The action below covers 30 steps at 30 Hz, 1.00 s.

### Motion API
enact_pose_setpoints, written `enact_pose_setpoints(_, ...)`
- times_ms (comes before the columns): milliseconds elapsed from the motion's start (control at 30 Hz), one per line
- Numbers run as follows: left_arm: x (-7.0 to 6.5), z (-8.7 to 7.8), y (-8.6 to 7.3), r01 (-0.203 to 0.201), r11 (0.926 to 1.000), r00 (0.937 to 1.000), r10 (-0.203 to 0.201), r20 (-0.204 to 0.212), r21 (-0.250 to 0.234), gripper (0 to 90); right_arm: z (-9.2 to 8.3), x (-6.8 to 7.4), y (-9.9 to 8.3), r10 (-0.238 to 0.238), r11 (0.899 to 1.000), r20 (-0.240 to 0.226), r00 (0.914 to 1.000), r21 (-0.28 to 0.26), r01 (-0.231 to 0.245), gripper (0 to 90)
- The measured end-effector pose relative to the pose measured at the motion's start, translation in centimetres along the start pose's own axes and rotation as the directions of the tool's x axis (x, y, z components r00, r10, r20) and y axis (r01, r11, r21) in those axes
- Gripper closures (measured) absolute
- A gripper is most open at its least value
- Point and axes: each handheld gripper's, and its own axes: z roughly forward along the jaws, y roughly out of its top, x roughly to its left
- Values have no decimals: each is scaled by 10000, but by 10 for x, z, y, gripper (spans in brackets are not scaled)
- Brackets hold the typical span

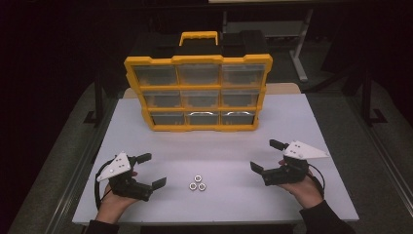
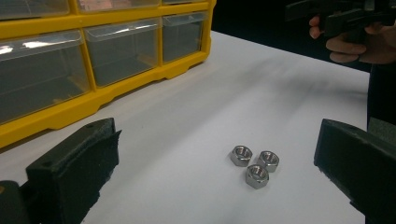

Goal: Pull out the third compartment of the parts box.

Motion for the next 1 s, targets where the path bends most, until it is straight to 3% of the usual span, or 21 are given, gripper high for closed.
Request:
enact_pose_setpoints(200, 0, -1, -1, -2, 10000, 10000, 2, -53, -43, 0, 3, -2, 4, 72, 9999, -18, 10000, -138, -73, 0)
enact_pose_setpoints(333, 0, -1, 1, 237, 9991, 9997, -236, 33, -362, 0, 6, -2, 6, 3, 9999, -94, 10000, -132, -4, 0)
enact_pose_setpoints(567, 0, -1, 0, 150, 9994, 9998, -155, -149, -310, 0, 13, -3, 8, -36, 10000, -177, 9998, -78, 34, 0)
enact_pose_setpoints(1000, -1, 1, -1, 88, 9997, 10000, -89, -42, -239, 0, 23, -3, 14, -120, 9999, -270, 9996, 18, 121, 0)
